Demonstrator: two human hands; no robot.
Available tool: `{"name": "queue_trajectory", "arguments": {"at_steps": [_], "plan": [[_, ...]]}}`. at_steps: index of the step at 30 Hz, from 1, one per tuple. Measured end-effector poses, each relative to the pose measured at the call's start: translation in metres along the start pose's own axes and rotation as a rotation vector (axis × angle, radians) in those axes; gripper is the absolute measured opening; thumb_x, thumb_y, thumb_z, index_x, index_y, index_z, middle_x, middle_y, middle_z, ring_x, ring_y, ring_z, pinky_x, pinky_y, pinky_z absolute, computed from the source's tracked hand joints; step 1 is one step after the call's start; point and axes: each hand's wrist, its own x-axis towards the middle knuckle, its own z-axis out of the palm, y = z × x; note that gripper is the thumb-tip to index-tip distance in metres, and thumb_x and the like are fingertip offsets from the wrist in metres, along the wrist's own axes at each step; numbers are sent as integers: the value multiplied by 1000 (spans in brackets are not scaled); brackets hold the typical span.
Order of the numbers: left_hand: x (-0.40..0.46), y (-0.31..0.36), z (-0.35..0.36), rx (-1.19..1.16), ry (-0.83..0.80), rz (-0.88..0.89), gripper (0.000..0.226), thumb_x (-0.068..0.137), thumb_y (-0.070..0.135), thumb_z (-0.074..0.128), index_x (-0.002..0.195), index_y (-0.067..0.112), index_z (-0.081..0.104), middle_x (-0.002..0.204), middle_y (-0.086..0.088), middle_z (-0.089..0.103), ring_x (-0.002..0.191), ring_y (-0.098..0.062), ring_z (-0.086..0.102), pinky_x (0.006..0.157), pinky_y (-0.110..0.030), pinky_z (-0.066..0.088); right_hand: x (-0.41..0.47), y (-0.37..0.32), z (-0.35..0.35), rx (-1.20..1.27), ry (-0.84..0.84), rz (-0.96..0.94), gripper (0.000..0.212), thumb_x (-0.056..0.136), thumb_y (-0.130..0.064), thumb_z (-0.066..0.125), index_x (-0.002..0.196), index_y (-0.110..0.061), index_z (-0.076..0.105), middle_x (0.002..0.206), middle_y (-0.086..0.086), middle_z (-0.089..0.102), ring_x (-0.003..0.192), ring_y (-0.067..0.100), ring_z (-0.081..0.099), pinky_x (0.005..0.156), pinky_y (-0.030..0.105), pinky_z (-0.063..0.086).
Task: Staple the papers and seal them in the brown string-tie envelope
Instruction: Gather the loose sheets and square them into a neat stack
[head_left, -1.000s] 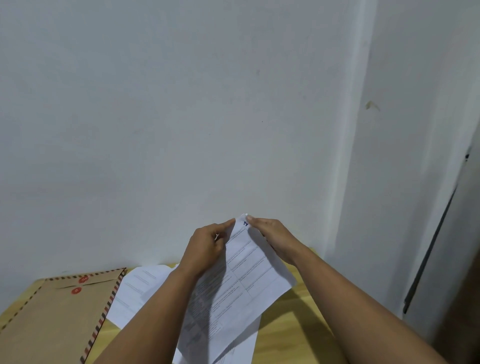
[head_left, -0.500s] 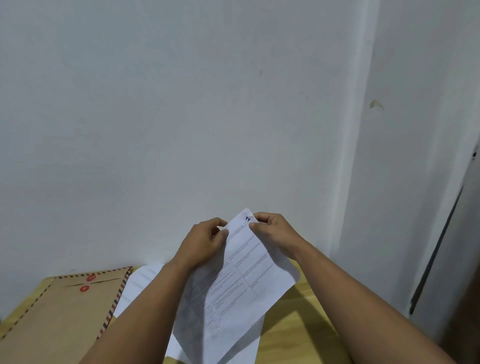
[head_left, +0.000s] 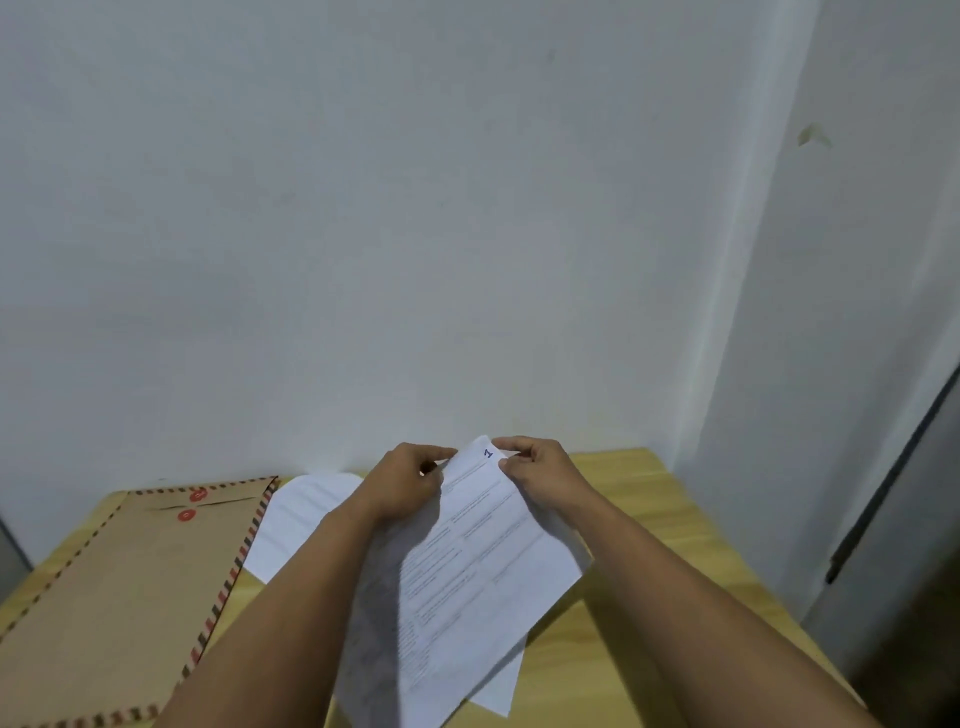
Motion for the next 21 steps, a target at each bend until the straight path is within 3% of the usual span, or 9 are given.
{"name": "queue_trajectory", "arguments": {"at_steps": [3, 4, 6, 9, 12, 16, 19, 21], "plan": [[-5, -30, 23, 52, 11, -33, 48, 101, 22, 49, 103, 67, 65, 89, 12, 76, 85, -6, 68, 86, -34, 56, 14, 37, 5, -167, -47, 65, 41, 94, 1, 64, 134, -8, 68, 83, 16, 72, 76, 21, 63, 71, 27, 53], [-7, -40, 31, 78, 25, -39, 53, 100, 20, 47, 99, 71, 62, 89, 14, 76, 84, -7, 67, 86, -36, 56, 19, 48, 5, -229, -69, 86, 43, 93, 3, 63, 135, -6, 66, 83, 13, 70, 74, 23, 61, 67, 25, 50], [-12, -54, 41, 102, 40, -75, 55, 95, 17, 41, 102, 67, 63, 85, 21, 74, 80, -7, 67, 80, -37, 59, 30, 62, 2, -371, -62, 108, 40, 94, 0, 62, 132, -11, 67, 99, 11, 76, 81, 21, 68, 71, 22, 54], [-12, -74, 49, 103, 54, -134, 51, 94, 17, 43, 103, 63, 65, 78, 22, 71, 78, -6, 67, 77, -41, 60, 44, 77, -4, -571, 85, 82, 37, 95, -8, 56, 126, -17, 74, 121, 5, 76, 114, 21, 70, 98, 30, 55], [-5, -90, 50, 48, 65, -163, 45, 95, 15, 45, 118, 46, 67, 81, 17, 73, 81, -6, 68, 81, -43, 59, 53, 84, -5, -654, 137, 82, 36, 98, -13, 55, 128, -22, 73, 130, 3, 73, 120, 22, 67, 98, 30, 52], [6, -106, 49, -22, 94, -166, 47, 96, 13, 45, 120, 45, 69, 84, 17, 74, 84, -4, 68, 83, -39, 58, 65, 91, 2, -755, -3, 102, 50, 92, -34, 70, 141, -27, 61, 139, -2, 64, 128, 21, 61, 104, 36, 50], [11, -112, 51, -86, 108, -157, 47, 95, 12, 44, 119, 42, 71, 80, 16, 74, 74, -3, 67, 72, -32, 56, 76, 90, 10, -938, -44, 108, 63, 85, -51, 74, 142, -32, 55, 137, -1, 58, 132, 27, 53, 103, 43, 46], [13, -113, 53, -126, 122, -155, 47, 95, 11, 43, 118, 40, 72, 78, 14, 74, 67, -3, 65, 66, -26, 51, 83, 86, 13, -930, -44, 137, 71, 82, -50, 78, 146, -33, 52, 141, -2, 58, 135, 28, 51, 107, 46, 41]]}}
